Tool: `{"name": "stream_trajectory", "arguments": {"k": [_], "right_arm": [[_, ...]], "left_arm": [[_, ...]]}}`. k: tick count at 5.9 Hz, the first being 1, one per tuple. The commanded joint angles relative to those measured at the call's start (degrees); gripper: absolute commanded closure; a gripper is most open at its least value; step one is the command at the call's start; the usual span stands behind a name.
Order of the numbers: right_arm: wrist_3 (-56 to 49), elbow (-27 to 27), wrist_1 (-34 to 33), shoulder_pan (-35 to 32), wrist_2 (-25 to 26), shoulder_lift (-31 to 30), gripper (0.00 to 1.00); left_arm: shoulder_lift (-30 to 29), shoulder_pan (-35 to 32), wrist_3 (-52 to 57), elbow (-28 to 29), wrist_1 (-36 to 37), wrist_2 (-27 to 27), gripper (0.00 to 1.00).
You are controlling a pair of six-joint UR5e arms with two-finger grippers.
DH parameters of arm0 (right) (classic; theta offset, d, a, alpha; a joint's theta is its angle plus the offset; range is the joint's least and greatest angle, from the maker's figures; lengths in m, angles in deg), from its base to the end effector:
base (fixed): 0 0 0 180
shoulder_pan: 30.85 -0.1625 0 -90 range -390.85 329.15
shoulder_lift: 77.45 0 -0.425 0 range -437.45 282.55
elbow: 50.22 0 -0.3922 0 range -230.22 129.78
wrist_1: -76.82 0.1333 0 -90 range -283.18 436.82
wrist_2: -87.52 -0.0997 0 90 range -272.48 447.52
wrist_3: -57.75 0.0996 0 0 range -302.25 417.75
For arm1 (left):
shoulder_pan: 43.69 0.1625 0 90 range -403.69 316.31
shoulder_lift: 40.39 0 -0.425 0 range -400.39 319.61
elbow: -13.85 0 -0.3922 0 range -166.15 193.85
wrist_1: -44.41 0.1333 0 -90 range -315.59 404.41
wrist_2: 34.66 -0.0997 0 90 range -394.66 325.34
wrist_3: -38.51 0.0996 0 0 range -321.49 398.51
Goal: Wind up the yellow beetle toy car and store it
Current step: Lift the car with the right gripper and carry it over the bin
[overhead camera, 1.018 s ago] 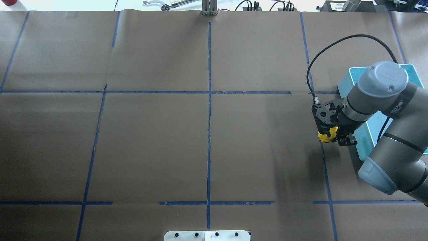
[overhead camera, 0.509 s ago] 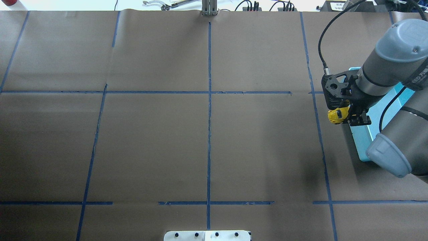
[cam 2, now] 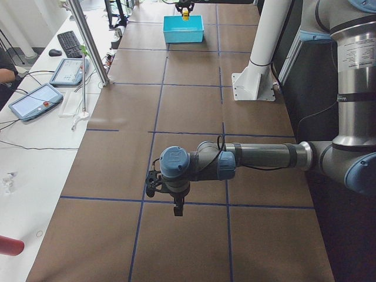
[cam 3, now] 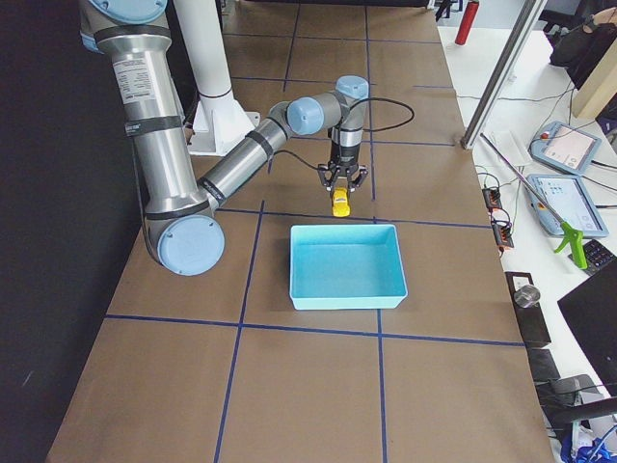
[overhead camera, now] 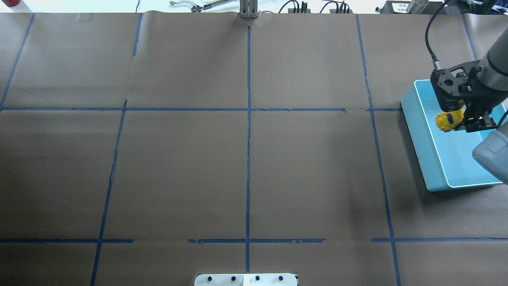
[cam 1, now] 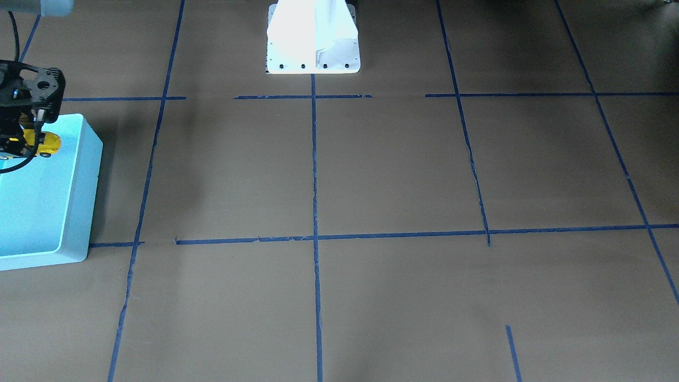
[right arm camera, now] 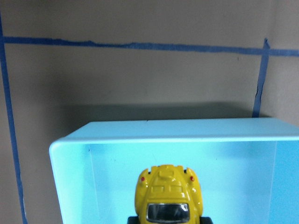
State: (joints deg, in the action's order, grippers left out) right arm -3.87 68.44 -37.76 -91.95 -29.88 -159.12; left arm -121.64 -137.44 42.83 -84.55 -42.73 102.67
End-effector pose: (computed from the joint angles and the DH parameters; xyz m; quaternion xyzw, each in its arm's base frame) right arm -0.1608 -0.4723 0.4120 0.1671 -0.1963 -0.7041 0.6617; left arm -0.0876 -0.4185 0.6579 0.0026 0.4020 -0.0067 0.9156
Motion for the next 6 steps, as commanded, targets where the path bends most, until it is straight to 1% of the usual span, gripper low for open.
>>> {"name": "stream_trajectory", "arguments": {"k": [1,2,3,4,5,6], "right_arm": [[-1.2,-5.9,11.4,-1.3,-1.4,-5.2,1.00],[1.0,-10.9,20.6,-1.2,-3.4,-6.5,1.00],[1.7,-13.2,22.0,-1.1,-3.4,-6.3,1.00],[1.7,-16.8,24.8,-1.0,-3.4,-6.0,1.00],[3.2,-21.9,32.0,-1.0,-3.4,-5.9,1.00],[7.7,-23.4,35.6,1.0,-3.4,-5.9,1.00]], "left_arm": [[-0.1,-1.6,-0.1,-0.9,-0.1,-0.6,0.00],[0.2,-1.7,-0.1,-1.0,-0.1,-0.2,0.00],[0.1,-1.8,-0.1,-0.7,-0.1,-0.3,0.00],[0.3,-1.8,-0.1,-1.0,-0.1,-0.1,0.00],[0.6,-2.0,-0.1,-1.7,-0.1,-0.1,0.00],[0.7,-2.0,-0.1,-2.0,0.0,-0.1,0.00]]}}
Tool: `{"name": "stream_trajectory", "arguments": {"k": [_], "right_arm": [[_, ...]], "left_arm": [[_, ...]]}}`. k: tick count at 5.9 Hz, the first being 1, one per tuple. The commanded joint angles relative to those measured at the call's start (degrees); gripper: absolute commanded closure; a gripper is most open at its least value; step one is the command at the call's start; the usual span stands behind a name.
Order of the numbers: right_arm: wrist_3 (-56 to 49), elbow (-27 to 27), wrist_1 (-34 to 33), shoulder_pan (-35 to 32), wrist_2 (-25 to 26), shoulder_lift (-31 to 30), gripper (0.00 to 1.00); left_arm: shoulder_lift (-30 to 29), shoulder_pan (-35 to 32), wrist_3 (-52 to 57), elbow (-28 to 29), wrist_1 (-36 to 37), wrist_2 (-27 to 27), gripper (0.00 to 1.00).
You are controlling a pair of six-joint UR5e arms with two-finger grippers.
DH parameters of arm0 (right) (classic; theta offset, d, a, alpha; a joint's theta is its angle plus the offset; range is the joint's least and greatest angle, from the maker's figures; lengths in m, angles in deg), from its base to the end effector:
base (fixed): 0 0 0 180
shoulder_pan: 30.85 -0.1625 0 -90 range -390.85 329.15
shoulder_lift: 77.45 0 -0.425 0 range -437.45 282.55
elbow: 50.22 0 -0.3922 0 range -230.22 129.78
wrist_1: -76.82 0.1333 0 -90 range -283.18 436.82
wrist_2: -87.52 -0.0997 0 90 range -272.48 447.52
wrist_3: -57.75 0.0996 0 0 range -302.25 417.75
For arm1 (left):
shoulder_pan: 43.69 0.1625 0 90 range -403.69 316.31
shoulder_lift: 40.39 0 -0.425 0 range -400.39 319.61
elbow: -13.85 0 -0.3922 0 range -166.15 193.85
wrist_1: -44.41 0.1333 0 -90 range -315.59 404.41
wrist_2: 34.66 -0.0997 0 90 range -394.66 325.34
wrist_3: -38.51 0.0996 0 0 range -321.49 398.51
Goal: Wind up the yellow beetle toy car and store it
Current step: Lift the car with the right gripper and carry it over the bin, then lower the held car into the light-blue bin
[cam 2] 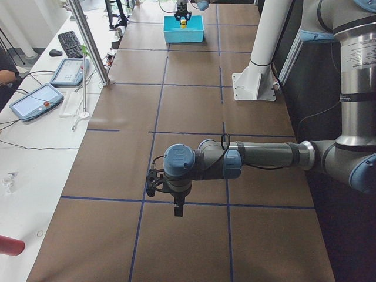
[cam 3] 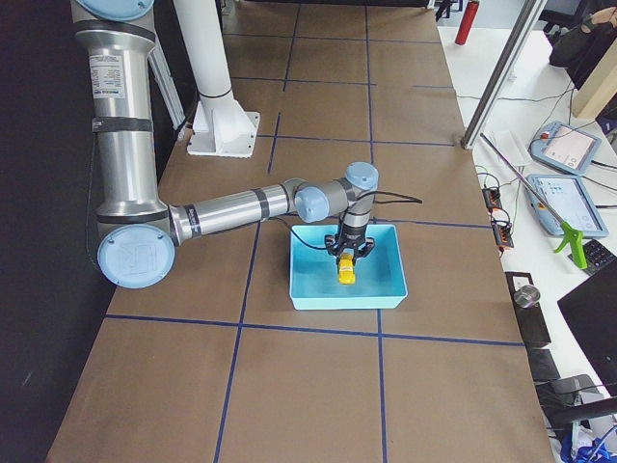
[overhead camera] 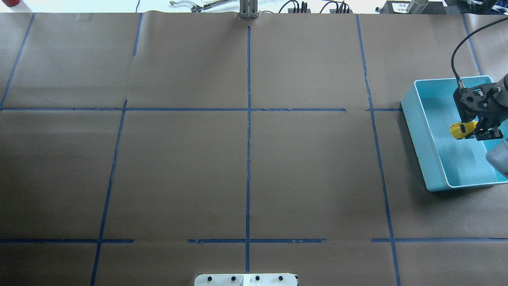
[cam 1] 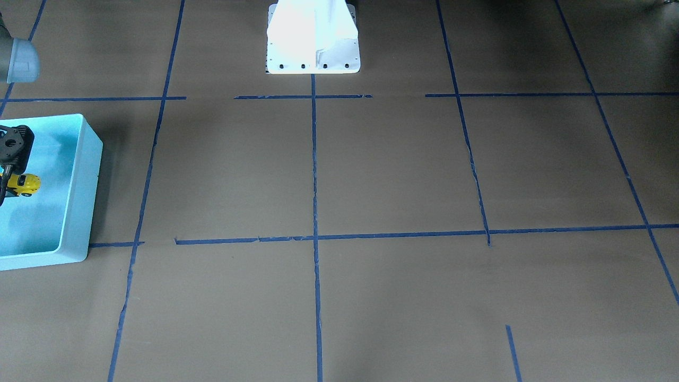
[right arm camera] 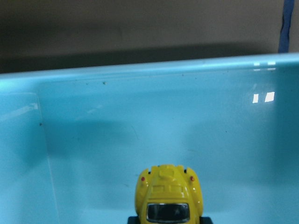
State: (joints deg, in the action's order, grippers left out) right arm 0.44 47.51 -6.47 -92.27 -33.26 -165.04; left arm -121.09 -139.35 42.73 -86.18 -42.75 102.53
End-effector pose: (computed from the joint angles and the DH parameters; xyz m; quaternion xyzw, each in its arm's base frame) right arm -0.1785 -0.4997 0.5711 0.2020 -0.2193 -0.6782 0.6717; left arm -0.1014 -0.4126 0.6482 0.0177 0.4002 -0.0189 0.9161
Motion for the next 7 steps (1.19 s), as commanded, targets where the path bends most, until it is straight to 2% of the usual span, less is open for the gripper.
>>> {"name": "stream_trajectory", "arguments": {"k": [1,6,7], "right_arm": [[6.0,-2.5,4.5,4.0,0.1,0.1,1.00],[6.5,-1.9,4.4,4.6,-0.5,-0.3,0.97],[6.5,-1.9,4.4,4.6,-0.6,-0.4,0.70]], "left_arm": [[-0.2,-0.1,-0.1,0.1,0.1,-0.4,0.00],[-0.3,-2.0,-0.3,0.4,0.5,-0.6,0.00],[-0.3,-2.0,-0.4,0.7,0.5,-0.6,0.00]]}}
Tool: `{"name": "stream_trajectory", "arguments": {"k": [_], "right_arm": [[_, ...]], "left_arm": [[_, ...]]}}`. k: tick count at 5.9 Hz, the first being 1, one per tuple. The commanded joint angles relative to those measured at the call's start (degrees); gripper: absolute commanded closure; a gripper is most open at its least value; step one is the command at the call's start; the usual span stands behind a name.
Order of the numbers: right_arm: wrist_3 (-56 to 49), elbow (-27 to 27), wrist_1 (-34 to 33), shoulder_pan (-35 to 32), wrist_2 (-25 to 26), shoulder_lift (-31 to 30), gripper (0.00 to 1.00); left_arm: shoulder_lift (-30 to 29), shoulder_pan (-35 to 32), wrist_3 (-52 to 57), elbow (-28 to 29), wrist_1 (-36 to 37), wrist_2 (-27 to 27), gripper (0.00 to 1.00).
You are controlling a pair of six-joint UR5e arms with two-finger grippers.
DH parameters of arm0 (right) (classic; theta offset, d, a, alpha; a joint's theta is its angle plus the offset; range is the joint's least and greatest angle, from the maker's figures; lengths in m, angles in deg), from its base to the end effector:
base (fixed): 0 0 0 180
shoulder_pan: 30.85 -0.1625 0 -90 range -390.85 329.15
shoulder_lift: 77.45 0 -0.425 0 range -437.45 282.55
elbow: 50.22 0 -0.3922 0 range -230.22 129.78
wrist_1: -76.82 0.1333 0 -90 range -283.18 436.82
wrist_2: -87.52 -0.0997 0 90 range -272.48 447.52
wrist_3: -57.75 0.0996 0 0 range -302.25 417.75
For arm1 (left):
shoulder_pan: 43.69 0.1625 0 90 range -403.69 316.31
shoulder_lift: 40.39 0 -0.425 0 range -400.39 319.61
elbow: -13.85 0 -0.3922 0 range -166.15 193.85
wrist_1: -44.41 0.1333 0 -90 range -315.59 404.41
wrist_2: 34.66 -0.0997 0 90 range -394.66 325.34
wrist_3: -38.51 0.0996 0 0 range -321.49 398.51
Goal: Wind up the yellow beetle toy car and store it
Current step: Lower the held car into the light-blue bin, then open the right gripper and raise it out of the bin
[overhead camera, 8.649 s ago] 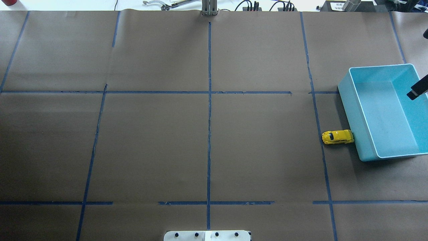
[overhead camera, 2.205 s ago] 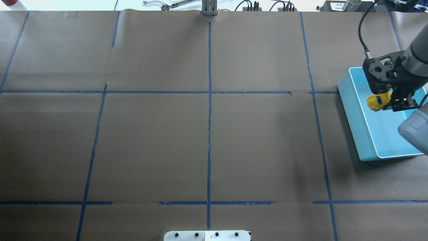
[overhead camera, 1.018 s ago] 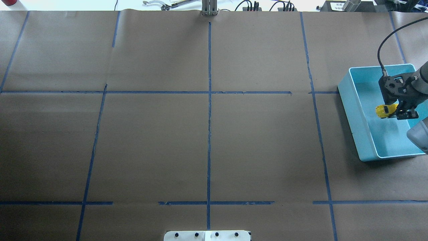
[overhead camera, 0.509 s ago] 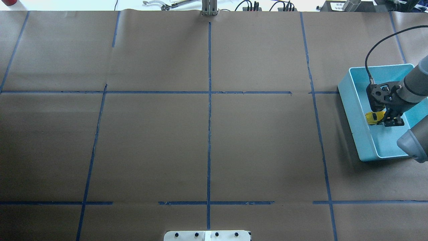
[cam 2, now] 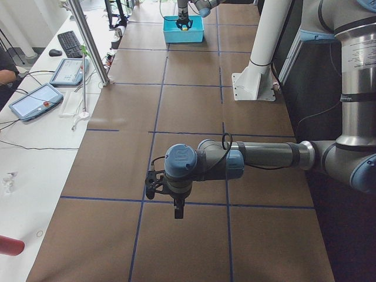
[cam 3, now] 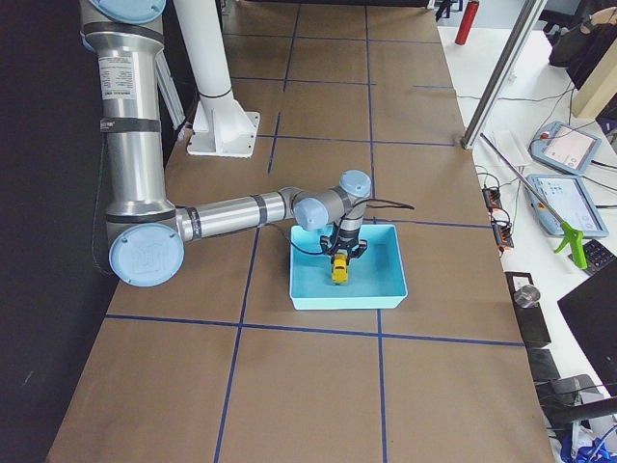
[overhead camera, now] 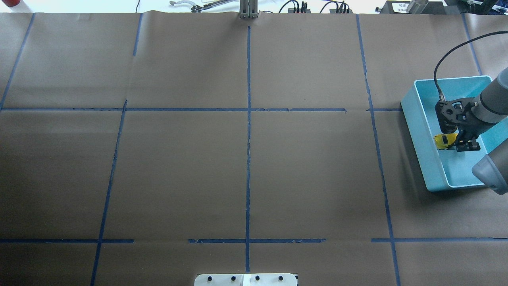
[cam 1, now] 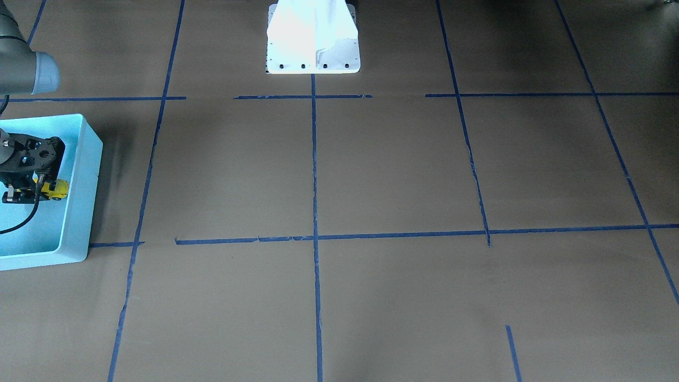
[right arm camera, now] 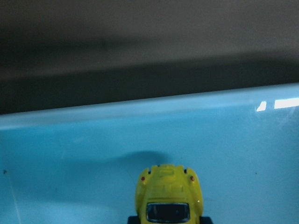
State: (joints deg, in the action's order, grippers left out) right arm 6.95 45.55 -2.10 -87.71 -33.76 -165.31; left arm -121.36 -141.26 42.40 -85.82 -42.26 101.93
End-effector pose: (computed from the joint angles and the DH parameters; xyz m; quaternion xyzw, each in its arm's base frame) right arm -0.2194 -0.4853 0.5813 0.1978 -0.2384 -0.6682 0.6764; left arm -0.1160 -0.4101 0.6509 0.0180 0.3955 -0.0388 0.9175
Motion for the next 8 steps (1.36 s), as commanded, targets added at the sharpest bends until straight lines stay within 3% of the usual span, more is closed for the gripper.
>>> {"name": "stream_trajectory", "arguments": {"k": [1,2,4,7,8], "right_arm": [[-0.2,-0.1,0.0,0.0,-0.1,-0.2,0.16],[-0.3,0.1,0.0,-0.1,-0.1,-0.2,0.00],[-0.3,4.1,-2.9,-2.4,-0.6,0.0,0.00],[1.5,15.5,-22.0,-15.2,-4.9,0.7,0.00],[6.1,18.4,-25.2,-18.8,-4.9,0.6,0.00]], "left_arm": [[0.0,-0.1,0.0,0.5,0.0,0.0,0.00],[0.0,-0.2,0.0,0.5,0.1,0.0,0.00],[0.0,-0.2,0.0,0.6,0.0,0.0,0.00],[0.5,-0.2,-0.1,0.8,-0.1,0.2,0.00],[0.6,-1.6,0.1,1.9,-0.3,0.8,0.00]]}}
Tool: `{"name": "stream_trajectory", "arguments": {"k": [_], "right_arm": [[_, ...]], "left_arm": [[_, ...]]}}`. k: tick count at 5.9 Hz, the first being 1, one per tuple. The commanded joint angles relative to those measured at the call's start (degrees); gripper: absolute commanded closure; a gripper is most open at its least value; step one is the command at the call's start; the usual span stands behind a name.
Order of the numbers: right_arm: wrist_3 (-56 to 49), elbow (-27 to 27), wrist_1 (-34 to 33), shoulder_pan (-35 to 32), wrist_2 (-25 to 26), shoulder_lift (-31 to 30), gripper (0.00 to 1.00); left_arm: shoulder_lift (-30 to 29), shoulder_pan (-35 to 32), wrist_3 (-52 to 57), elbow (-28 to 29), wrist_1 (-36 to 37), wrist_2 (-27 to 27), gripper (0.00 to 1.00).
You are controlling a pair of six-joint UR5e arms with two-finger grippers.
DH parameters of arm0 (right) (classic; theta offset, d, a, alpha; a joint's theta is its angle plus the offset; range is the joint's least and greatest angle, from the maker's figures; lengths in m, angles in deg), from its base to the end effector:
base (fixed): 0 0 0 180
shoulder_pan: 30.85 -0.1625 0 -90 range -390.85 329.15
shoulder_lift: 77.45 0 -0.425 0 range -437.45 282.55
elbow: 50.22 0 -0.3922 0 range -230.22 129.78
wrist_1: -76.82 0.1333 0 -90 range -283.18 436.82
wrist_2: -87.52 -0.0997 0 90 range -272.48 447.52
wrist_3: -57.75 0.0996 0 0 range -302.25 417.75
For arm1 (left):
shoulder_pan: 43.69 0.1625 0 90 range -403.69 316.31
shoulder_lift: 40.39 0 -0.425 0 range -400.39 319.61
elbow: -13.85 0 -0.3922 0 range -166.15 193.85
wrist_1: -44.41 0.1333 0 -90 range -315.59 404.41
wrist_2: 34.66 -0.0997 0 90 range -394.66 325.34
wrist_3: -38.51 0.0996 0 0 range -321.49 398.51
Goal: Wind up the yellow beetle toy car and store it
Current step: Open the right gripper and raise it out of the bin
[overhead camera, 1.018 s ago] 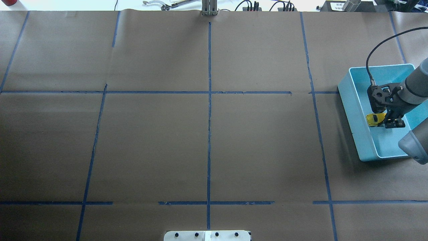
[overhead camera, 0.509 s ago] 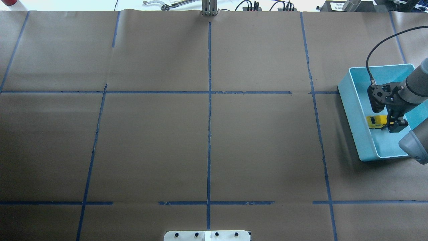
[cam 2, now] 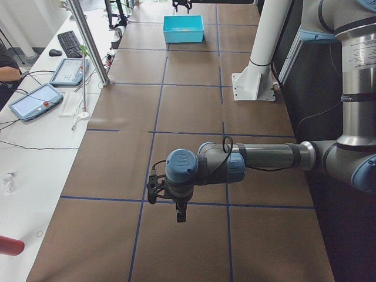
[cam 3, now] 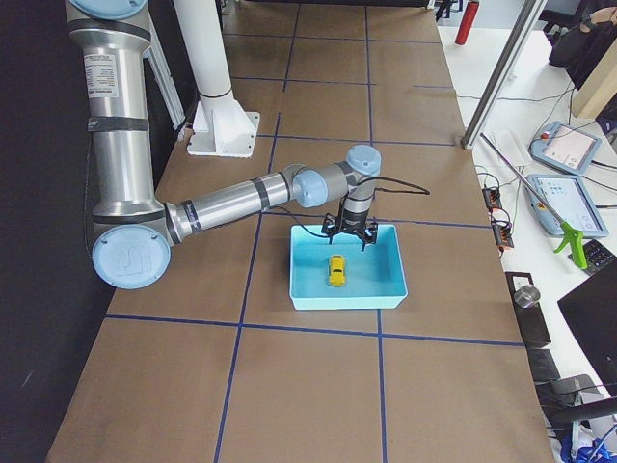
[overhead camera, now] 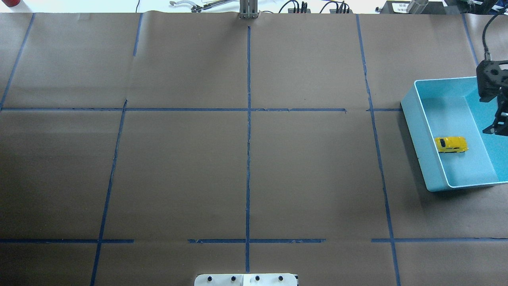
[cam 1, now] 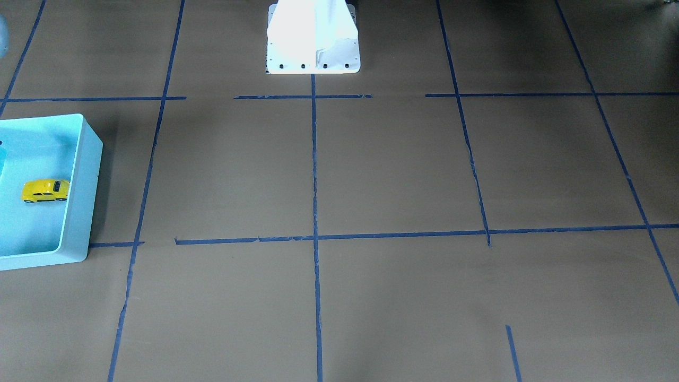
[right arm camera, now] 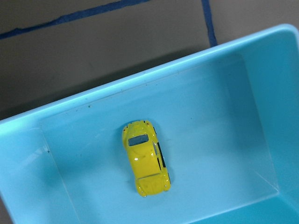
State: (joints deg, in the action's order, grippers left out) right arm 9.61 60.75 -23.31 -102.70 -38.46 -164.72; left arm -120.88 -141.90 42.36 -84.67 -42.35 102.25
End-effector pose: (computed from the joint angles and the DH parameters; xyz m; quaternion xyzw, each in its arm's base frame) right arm -0.0832 -0.4939 0.4843 0.1879 -0.2672 -0.5469 0.7708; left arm -0.1194 -0.4034 0.6636 0.0081 0.3991 -0.0496 0.9155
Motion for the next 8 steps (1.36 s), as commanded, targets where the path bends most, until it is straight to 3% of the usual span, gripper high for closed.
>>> {"name": "stream_trajectory", "arguments": {"k": [1,3,4,5,6,8], "right_arm": [[10.0,3.2,-4.8,-6.3,-1.4,-0.6,0.00],[34.2,3.2,-4.6,-9.0,-1.5,-3.6,0.00],[40.9,1.9,-4.7,-11.8,-1.9,-5.6,0.00],[41.0,-3.2,-4.0,-16.2,-5.9,-7.4,0.00],[41.0,-5.4,-2.9,-18.8,-7.9,-8.1,0.00],[41.2,-8.0,-1.9,-19.0,-8.0,-8.4,0.00]], "left_arm": [[0.2,-2.3,0.2,1.7,-0.4,0.5,0.00],[1.5,-2.5,0.1,2.0,-0.2,0.6,0.00],[2.0,-3.5,0.4,2.0,-0.2,0.9,0.00],[2.0,-3.5,0.5,2.1,-0.3,4.6,0.00],[2.1,-3.7,0.5,2.0,-0.4,4.8,0.00],[1.9,-3.7,0.3,1.7,-0.4,5.5,0.00]]}}
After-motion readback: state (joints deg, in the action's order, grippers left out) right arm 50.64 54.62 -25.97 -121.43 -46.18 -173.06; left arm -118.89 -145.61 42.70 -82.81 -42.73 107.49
